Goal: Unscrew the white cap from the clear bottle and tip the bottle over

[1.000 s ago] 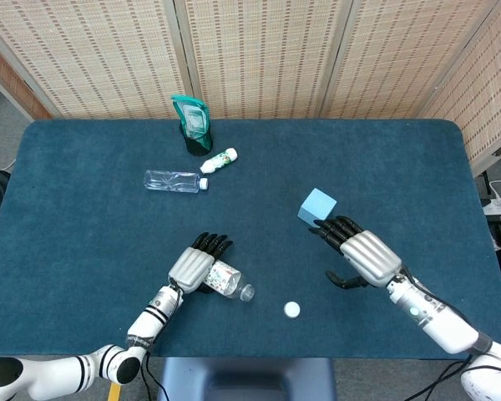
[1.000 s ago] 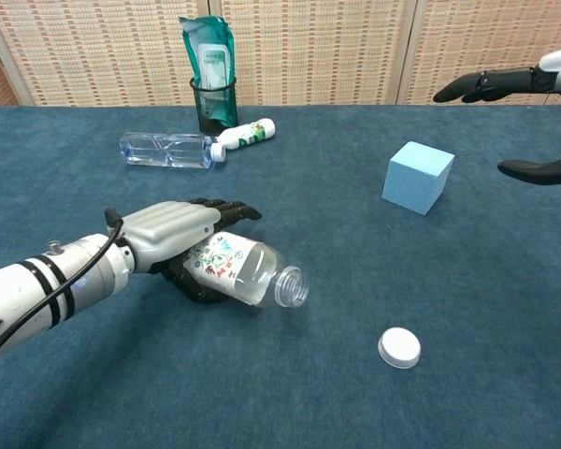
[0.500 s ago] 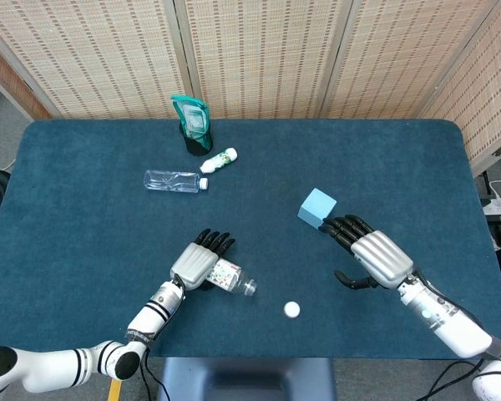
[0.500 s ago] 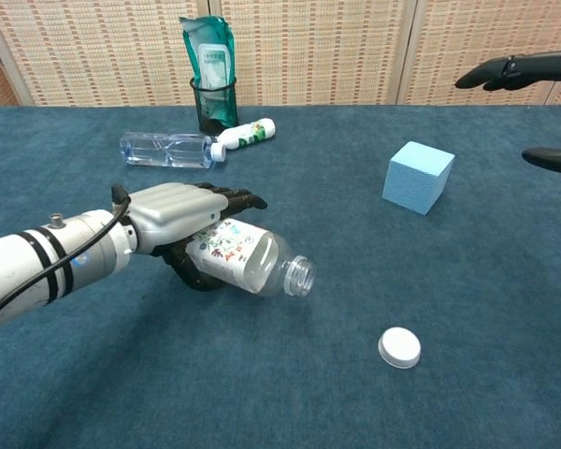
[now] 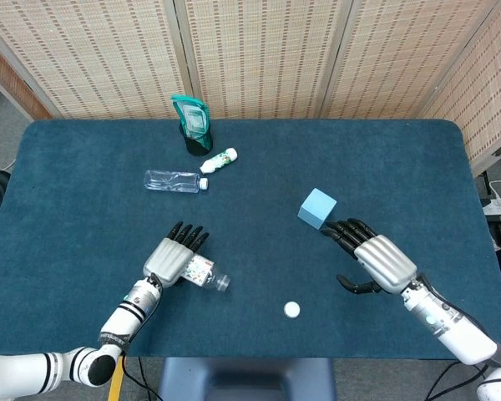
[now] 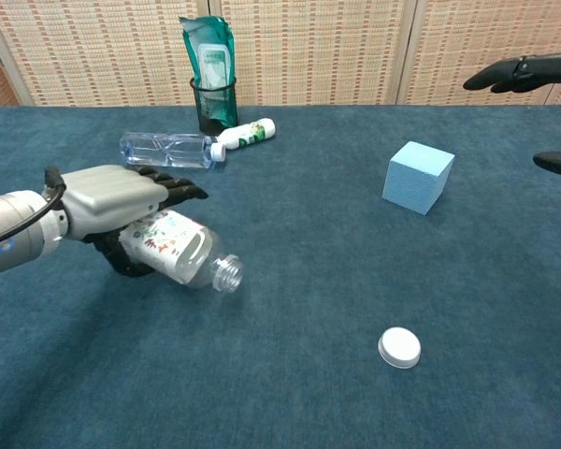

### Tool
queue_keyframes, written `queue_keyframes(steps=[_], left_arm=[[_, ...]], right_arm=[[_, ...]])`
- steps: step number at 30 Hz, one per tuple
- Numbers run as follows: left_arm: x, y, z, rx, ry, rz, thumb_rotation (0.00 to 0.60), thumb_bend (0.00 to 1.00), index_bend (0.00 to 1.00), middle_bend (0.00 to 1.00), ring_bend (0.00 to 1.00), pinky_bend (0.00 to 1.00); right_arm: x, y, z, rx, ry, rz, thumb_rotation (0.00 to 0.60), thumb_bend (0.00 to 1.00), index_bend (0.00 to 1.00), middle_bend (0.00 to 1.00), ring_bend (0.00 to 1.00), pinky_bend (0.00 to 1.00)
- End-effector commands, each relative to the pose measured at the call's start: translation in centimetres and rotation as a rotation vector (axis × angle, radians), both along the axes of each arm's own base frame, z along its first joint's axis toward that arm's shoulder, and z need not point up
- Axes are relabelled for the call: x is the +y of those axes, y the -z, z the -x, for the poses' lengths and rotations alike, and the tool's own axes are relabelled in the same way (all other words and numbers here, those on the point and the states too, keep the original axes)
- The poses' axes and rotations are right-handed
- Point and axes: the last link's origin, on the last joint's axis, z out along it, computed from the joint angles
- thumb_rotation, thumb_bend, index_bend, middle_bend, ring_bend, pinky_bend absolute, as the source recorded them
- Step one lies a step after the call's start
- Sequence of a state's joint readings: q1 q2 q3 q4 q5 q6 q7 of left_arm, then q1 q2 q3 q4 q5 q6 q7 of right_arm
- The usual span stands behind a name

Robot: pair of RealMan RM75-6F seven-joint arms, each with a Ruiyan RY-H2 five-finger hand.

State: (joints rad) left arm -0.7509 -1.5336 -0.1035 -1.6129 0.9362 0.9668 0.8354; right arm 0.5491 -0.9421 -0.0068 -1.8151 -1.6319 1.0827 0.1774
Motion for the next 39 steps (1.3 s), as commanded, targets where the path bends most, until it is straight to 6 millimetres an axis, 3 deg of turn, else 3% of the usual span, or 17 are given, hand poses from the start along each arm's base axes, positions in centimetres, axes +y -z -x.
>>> queue_keyframes(steps=[1,3,6,10,16,19,23,26,27,31,36,39], left_arm=[[-1.8,0.3,4.8,-0.149,-0.425,0.168,0.600,0.29,0.00,0.00,0.00,0.00],[-1.6,0.2,4.2,-0.350,-0.568,0.194,0.600,0.27,0.00,0.00,0.00,0.00],[-1.3,0.4,4.5,-0.400,-0.643,0.223,0.594,0.25,0.00,0.00,0.00,0.00],[-0.9,0.0,2.7,-0.507,-0.676,0.246,0.483,0.19,0.00,0.00,0.00,0.00],[-0.6,-1.3,0.2,-0.690,-0.709,0.311,0.462,0.17,0.00,0.00,0.00,0.00],[-0.4,-2.5,-0.8,-0.797,-0.684,0.310,0.473,0.21,0.00,0.00,0.00,0.00],[-0.4,-3.3,-1.0,-0.817,-0.615,0.273,0.474,0.22,0.00,0.00,0.00,0.00],[-0.6,-4.8,-1.3,-0.808,-0.457,0.178,0.485,0.25,0.00,0.00,0.00,0.00],[-0.7,-7.2,-0.7,-0.714,-0.272,0.037,0.492,0.26,0.00,0.00,0.00,0.00],[-5.3,-10.7,3.8,-0.523,-0.017,-0.208,0.591,0.30,0.00,0.00,0.00,0.00],[-12.4,-12.7,9.7,-0.388,0.038,-0.411,0.600,0.32,0.00,0.00,0.00,0.00],[-14.0,-12.8,11.0,-0.380,0.017,-0.405,0.600,0.34,0.00,0.00,0.00,0.00]], right_arm=[[0.2,0.1,0.0,-0.007,0.004,-0.002,0.419,0.37,0.00,0.00,0.00,0.00],[0.4,0.3,0.1,-0.007,0.010,-0.008,0.420,0.37,0.00,0.00,0.00,0.00],[0.6,0.4,0.2,0.006,0.011,-0.015,0.421,0.37,0.00,0.00,0.00,0.00],[0.6,0.2,0.4,0.005,0.019,-0.004,0.421,0.37,0.00,0.00,0.00,0.00],[0.6,0.1,0.5,0.010,0.024,-0.003,0.419,0.37,0.00,0.00,0.00,0.00],[0.6,0.0,0.5,0.006,0.025,0.000,0.420,0.37,0.00,0.00,0.00,0.00],[0.7,-0.1,0.6,0.007,0.023,0.005,0.420,0.37,0.00,0.00,0.00,0.00],[0.9,-0.3,0.8,0.009,0.029,0.013,0.419,0.37,0.00,0.00,0.00,0.00],[1.5,-0.8,1.6,0.028,0.046,0.031,0.420,0.37,0.00,0.00,0.00,0.00],[4.4,-1.7,4.3,0.112,0.093,0.112,0.429,0.37,0.00,0.00,0.00,0.00],[8.1,-2.6,8.7,0.237,0.272,0.286,0.441,0.37,0.00,0.00,0.00,0.00],[8.7,-2.6,9.3,0.272,0.311,0.319,0.459,0.37,0.00,0.00,0.00,0.00]])
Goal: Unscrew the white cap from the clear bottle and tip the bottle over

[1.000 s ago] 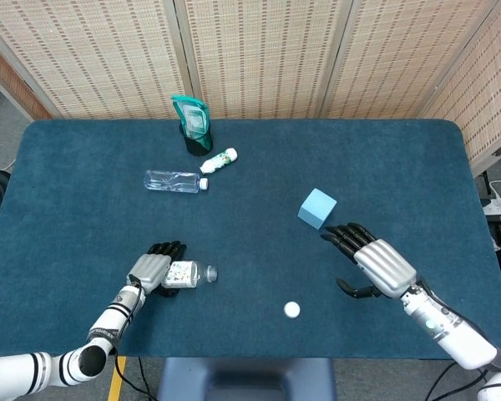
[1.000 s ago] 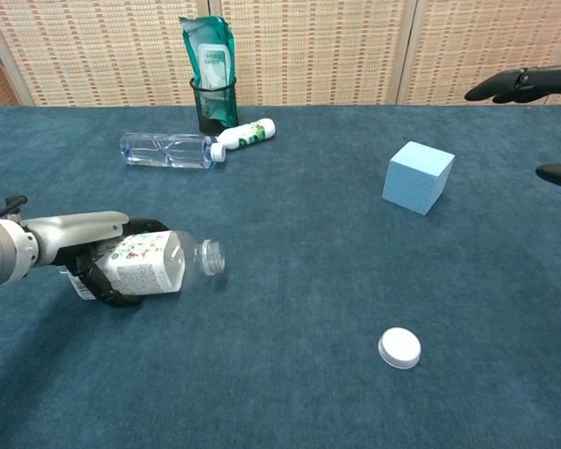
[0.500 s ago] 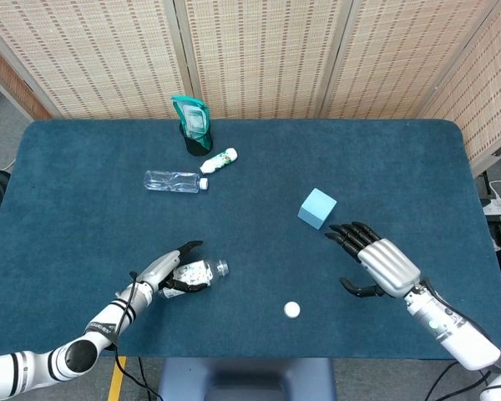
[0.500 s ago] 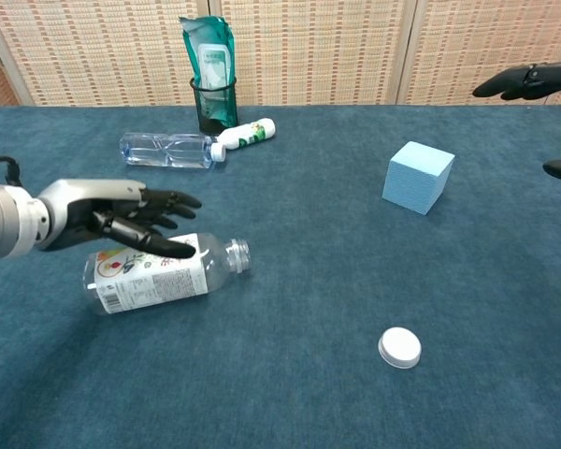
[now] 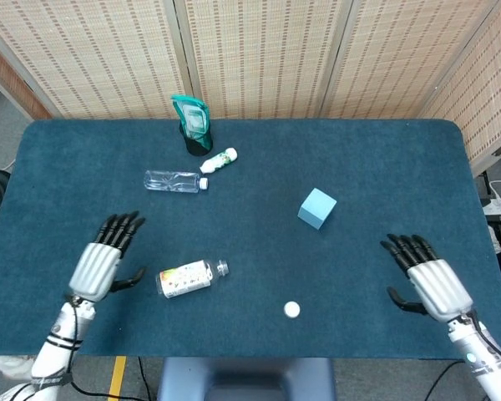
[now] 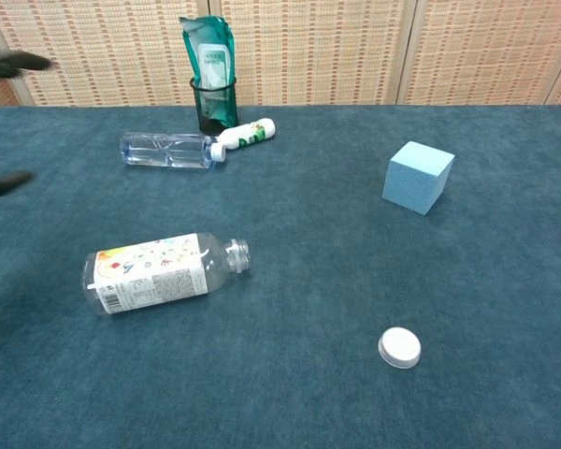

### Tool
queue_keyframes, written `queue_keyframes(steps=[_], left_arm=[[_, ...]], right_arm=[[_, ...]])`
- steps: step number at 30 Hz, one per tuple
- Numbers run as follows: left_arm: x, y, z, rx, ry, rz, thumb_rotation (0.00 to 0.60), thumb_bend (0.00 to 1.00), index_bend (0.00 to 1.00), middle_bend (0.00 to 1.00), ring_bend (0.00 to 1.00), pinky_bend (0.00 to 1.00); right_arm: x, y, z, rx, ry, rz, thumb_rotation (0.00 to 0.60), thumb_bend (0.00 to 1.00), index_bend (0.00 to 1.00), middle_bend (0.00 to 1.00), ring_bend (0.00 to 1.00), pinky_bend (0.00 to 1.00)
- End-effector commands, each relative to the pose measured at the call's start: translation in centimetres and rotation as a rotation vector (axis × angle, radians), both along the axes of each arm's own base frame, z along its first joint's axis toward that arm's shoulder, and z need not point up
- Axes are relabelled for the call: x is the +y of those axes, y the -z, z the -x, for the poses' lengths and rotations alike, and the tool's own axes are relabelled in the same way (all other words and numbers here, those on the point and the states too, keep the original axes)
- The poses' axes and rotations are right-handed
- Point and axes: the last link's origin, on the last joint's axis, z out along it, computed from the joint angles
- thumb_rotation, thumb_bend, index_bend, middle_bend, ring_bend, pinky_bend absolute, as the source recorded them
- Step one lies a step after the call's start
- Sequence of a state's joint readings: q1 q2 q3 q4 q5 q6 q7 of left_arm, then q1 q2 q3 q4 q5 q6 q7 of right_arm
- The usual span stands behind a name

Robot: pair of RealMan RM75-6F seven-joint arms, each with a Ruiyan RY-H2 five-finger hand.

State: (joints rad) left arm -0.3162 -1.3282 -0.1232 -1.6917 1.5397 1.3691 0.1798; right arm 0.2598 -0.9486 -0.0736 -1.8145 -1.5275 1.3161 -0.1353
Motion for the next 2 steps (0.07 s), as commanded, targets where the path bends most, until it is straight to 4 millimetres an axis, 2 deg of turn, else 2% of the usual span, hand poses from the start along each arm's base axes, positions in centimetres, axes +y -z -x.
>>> queue_keyframes(steps=[1,2], left_arm=[[-7.53,-1.40,4.99,0.151,-0.018,-0.070,0.600,0.35,0.00,0.00,0.00,0.00],[-7.52,-1.53,4.93,0.150,-0.020,-0.071,0.600,0.35,0.00,0.00,0.00,0.00]], right_arm=[[1.76,-0.10,1.79,0.066,0.084,0.074,0.462,0.37,0.00,0.00,0.00,0.00],[1.71,-0.11,1.77,0.062,0.083,0.081,0.463,0.37,0.00,0.00,0.00,0.00]])
